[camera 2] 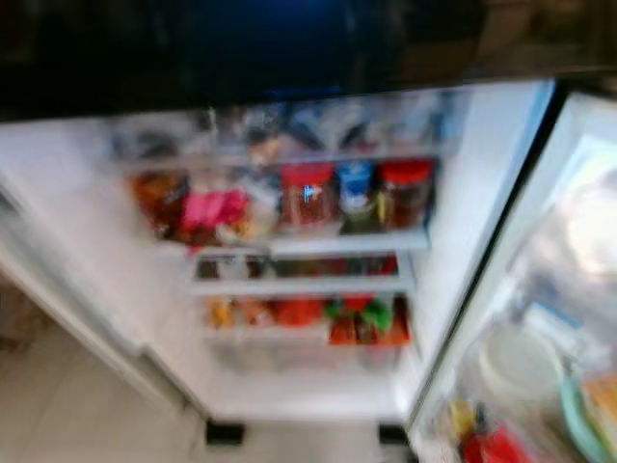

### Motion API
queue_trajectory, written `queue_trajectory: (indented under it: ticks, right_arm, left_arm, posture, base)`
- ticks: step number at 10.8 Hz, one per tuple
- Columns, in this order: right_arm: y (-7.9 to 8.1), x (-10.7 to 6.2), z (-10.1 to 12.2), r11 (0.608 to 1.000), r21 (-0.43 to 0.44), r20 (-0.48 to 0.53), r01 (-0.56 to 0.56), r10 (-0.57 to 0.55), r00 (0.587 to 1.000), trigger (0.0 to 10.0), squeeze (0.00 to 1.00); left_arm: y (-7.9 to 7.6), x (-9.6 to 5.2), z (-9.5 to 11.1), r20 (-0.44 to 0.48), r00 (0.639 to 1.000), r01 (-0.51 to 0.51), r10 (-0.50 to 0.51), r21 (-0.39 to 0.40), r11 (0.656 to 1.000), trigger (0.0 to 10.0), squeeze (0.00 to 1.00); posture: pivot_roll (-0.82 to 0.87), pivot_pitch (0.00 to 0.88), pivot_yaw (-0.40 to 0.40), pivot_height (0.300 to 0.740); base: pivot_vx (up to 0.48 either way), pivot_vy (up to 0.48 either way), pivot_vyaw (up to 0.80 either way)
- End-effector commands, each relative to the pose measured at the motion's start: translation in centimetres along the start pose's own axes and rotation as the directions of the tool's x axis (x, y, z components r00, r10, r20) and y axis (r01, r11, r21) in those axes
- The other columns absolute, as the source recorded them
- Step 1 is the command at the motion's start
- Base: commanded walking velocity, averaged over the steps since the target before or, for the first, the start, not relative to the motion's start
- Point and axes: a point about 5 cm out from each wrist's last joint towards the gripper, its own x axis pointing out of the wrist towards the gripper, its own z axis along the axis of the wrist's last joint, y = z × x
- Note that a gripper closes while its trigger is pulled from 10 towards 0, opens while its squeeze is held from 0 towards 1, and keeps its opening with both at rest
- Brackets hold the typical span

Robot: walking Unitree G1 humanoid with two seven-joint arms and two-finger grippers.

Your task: Restocking fridge

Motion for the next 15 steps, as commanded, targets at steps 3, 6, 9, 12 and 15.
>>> queue_trajectory:
  ticks: [3,6,9,12,15]
  right_arm:
    - [0.8,0.2,1.6,1.000,-0.001,0.057,-0.016,0.016,0.998,10.0,0.00]
    - [0.7,0.2,1.6,1.000,-0.005,0.051,-0.018,0.018,0.999,10.0,0.00]
    - [0.6,0.2,1.6,1.000,-0.012,0.055,-0.021,0.022,0.998,10.0,0.00]
    - [0.5,0.2,1.6,0.999,-0.033,0.043,-0.027,0.029,0.999,10.0,0.00]
    - [0.5,0.2,1.5,0.999,-0.041,0.025,-0.030,0.031,0.999,10.0,0.00]
  left_arm:
    - [1.1,-0.2,-0.4,0.001,1.000,0.018,-0.018,0.014,1.000,10.0,0.00]
    - [0.5,-0.2,0.6,0.085,0.992,0.095,-0.098,0.043,0.995,10.0,0.00]
    - [1.0,-0.2,17.8,0.549,0.833,0.044,-0.063,0.048,0.998,10.0,0.00]
    - [1.6,-3.0,23.2,0.788,0.616,0.021,-0.014,0.001,1.000,10.0,0.00]
    - [-2.1,-4.0,22.6,0.786,0.565,0.243,-0.250,0.131,0.961,10.0,0.00]
  posture:
    - [0.00,0.013,0.070,0.740]
    - [0.02,0.018,0.063,0.740]
    - [0.03,0.021,0.056,0.740]
    - [0.03,0.027,0.053,0.740]
    - [0.03,0.027,0.062,0.740]
  base:
    - [0.229,0.000,0.00]
    - [0.000,0.000,0.00]
    - [0.000,0.000,0.00]
    - [0.000,0.000,0.00]
    - [0.000,0.000,0.00]
